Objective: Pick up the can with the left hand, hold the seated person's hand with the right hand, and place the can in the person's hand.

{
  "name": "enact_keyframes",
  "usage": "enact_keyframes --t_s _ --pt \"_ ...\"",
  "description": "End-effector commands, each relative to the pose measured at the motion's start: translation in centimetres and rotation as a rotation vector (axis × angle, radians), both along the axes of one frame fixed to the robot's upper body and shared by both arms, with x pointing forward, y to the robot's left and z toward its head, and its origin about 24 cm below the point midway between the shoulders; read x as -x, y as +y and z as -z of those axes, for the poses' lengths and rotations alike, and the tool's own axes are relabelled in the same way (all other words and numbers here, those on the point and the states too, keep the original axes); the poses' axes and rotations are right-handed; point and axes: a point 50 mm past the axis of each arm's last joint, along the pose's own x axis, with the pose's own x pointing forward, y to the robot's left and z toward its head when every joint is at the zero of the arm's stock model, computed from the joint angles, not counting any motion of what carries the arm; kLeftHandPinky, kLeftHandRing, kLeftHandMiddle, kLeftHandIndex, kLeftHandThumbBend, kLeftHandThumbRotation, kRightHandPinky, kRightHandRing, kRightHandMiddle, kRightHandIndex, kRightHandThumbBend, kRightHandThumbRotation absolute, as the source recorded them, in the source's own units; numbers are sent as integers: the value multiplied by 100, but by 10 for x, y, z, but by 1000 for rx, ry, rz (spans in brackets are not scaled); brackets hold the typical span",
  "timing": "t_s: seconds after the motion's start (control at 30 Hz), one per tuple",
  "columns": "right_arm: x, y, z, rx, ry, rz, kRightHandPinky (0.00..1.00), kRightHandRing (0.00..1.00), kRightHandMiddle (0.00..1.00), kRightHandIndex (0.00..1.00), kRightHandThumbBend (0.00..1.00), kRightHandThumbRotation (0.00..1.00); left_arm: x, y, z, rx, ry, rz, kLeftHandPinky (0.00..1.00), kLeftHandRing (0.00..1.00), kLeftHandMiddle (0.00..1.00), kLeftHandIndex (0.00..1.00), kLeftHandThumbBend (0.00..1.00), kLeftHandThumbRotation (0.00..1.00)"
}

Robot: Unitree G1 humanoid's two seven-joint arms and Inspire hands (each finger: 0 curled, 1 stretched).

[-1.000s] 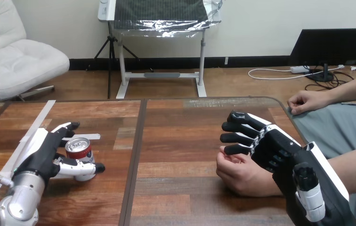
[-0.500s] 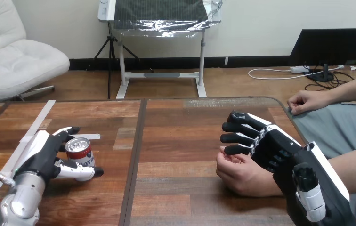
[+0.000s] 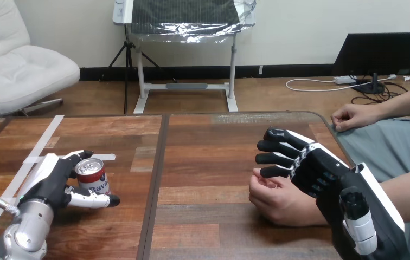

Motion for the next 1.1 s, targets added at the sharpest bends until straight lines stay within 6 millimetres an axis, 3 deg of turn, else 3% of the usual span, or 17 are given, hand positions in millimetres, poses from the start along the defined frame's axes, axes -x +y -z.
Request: enact_keyframes --t_s 0.0,0.5,1.07 --pt "-10 -1 -16 0 -90 -6 73 79 82 83 89 95 -23 -3 -30 -52 -104 30 73 86 88 88 81 11" --pt "-10 -1 -15 -2 -85 -11 73 79 82 83 89 95 -24 -4 -31 -64 -104 27 69 82 85 84 78 10" --pt "-10 -1 -16 -1 -89 -10 73 78 82 83 88 96 -26 -4 -33 -56 -117 11 61 70 74 76 74 6"
